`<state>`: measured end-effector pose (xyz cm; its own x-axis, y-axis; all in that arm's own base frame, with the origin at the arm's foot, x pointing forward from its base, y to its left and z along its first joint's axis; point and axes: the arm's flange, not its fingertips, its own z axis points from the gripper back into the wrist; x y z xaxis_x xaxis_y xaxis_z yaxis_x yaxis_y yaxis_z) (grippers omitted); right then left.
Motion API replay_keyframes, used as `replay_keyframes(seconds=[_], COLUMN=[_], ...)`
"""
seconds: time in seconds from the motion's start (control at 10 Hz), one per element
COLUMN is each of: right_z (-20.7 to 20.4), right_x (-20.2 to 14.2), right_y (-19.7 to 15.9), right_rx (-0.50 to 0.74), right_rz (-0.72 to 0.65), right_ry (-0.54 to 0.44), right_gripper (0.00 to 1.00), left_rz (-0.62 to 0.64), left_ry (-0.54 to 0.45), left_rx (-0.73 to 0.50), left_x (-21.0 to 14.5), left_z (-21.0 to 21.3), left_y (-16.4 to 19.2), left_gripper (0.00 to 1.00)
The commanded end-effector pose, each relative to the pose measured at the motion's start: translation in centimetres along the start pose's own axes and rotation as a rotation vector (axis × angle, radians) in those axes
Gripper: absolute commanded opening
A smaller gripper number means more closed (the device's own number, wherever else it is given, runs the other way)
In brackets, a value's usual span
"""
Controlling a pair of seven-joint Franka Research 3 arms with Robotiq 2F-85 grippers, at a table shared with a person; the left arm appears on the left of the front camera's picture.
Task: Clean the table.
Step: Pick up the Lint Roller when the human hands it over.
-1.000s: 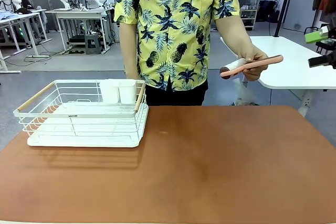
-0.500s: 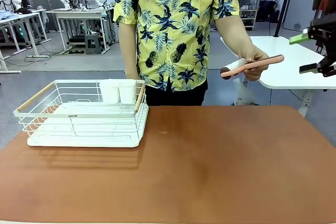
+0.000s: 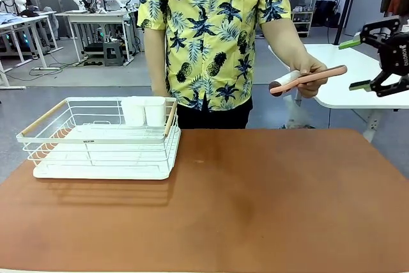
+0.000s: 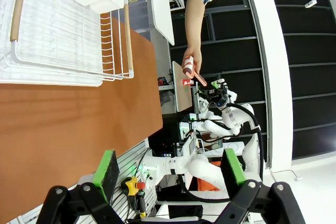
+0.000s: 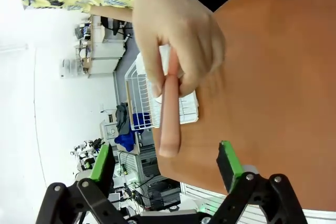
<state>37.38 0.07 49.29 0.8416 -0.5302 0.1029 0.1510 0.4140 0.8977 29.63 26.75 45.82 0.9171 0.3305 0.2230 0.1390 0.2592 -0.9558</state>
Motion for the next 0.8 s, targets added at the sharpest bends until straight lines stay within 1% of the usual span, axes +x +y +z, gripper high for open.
replay_keyframes(seconds=[0.0, 0.3, 0.7], right_z=[-1.2, -1.8, -3.0], right_x=[-1.8, -1.4, -1.1], right_y=[-0.4, -0.8, -0.3], right_rx=[-0.041, -0.043, -0.022], right_rz=[-0.044, -0.049, -0.047], right_ry=[-0.017, -0.045, -0.083], right_gripper=[1.0, 1.0, 1.0], left_rz=[-0.022, -0.022, -0.022], left_ry=[-0.007, -0.007, -0.007], left_rx=[-0.024, -0.024, -0.024], left_x=[0.1, 0.1, 0.1], left_z=[0.3, 0.3, 0.3], left_y=[-0.1, -0.1, -0.1], left_gripper=[1.0, 1.0, 1.0])
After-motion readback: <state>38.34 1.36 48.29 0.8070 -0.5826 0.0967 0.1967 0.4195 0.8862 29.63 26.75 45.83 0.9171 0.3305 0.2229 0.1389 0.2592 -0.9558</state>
